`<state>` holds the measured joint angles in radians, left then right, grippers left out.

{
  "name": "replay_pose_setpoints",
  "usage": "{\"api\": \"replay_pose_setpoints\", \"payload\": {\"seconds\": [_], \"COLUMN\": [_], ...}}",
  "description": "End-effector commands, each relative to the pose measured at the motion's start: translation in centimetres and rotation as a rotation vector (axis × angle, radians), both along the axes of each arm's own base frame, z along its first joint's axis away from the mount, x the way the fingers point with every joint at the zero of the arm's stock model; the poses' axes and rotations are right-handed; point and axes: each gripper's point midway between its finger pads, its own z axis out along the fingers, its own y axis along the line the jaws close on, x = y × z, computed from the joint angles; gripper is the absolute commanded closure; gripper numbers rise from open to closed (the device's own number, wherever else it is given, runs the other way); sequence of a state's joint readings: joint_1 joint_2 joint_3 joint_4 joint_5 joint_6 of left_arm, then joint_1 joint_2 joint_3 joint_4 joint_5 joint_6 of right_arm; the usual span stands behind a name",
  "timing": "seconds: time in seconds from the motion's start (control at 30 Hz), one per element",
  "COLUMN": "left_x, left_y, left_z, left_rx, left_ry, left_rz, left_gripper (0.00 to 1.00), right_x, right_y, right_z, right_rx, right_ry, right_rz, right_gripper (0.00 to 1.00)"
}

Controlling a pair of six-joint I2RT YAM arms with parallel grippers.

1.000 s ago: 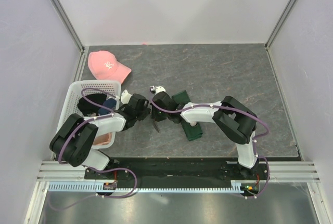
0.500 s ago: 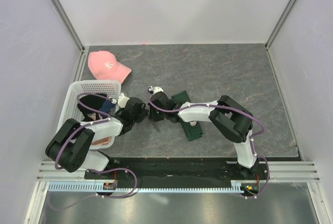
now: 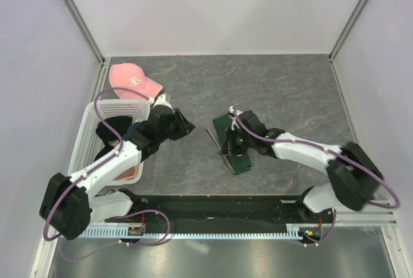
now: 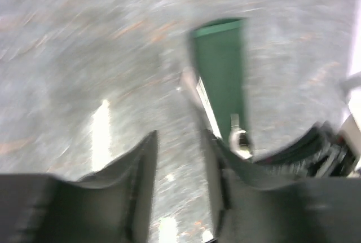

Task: Fold the napkin into a case and place the utensils inside
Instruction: Pick up the knife from the center of the board, then insert the knife into the folded napkin.

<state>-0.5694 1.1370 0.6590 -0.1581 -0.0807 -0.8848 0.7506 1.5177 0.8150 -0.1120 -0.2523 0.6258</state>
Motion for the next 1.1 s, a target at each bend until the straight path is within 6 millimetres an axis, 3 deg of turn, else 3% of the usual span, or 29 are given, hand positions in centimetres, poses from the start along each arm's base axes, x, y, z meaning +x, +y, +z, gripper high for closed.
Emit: {"api": "replay_pose_setpoints", "payload": {"seconds": [0.0, 0.03, 0.1, 0.13, 0.17, 0.23, 0.27, 0.33, 0.37, 0.43, 0.7, 0.83, 1.07], "left_x": [1.4, 2.5, 2.9, 3.8, 4.2, 4.9, 5.2, 5.6, 5.7, 5.9, 7.1, 8.2, 9.5], "left_y": [-4.0, -5.4, -7.1, -8.0, -8.7, -10.3, -10.6, -12.0, -12.4, -13.2, -14.0, -13.1, -12.5], "left_z": [2.7, 2.2, 1.3, 1.8, 0.1, 0.4, -1.1, -1.2, -2.4, -3.0, -4.7, -6.2, -7.1], "left_rx": [0.049, 0.056, 0.050, 0.037, 0.046, 0.018, 0.032, 0.017, 0.024, 0.019, 0.030, 0.092, 0.151], "left_ry": [-0.100, -0.079, -0.053, -0.070, -0.035, -0.051, -0.025, -0.024, 0.001, 0.010, 0.036, 0.081, 0.089], "left_rz": [-0.299, -0.344, -0.433, -0.451, -0.476, -0.520, -0.530, -0.565, -0.574, -0.585, -0.554, -0.484, -0.440], "left_gripper": [0.71, 0.76, 0.85, 0.87, 0.88, 0.90, 0.90, 0.90, 0.91, 0.91, 0.91, 0.92, 0.92], "right_x": [-4.5, -5.0, -6.4, -6.7, -7.0, -7.6, -8.0, -8.7, -9.0, -9.2, -9.0, -9.0, -8.2], "right_y": [-3.1, -3.6, -5.4, -5.7, -6.2, -7.4, -8.1, -9.2, -9.7, -9.8, -10.0, -9.6, -8.9], "right_z": [2.1, 3.4, 2.4, 3.7, 3.7, 3.9, 3.5, 2.6, 1.9, 1.9, 1.1, 0.6, 0.6], "right_rx": [0.073, 0.103, 0.081, 0.124, 0.126, 0.135, 0.122, 0.111, 0.103, 0.119, 0.125, 0.145, 0.170], "right_ry": [0.091, 0.066, 0.101, 0.079, 0.081, 0.079, 0.097, 0.115, 0.131, 0.134, 0.157, 0.184, 0.182], "right_rz": [-0.037, -0.047, -0.082, -0.094, -0.111, -0.147, -0.169, -0.188, -0.200, -0.203, -0.206, -0.206, -0.195], "right_gripper": [1.00, 1.00, 1.00, 1.00, 1.00, 1.00, 1.00, 1.00, 1.00, 1.00, 1.00, 1.00, 1.00]}}
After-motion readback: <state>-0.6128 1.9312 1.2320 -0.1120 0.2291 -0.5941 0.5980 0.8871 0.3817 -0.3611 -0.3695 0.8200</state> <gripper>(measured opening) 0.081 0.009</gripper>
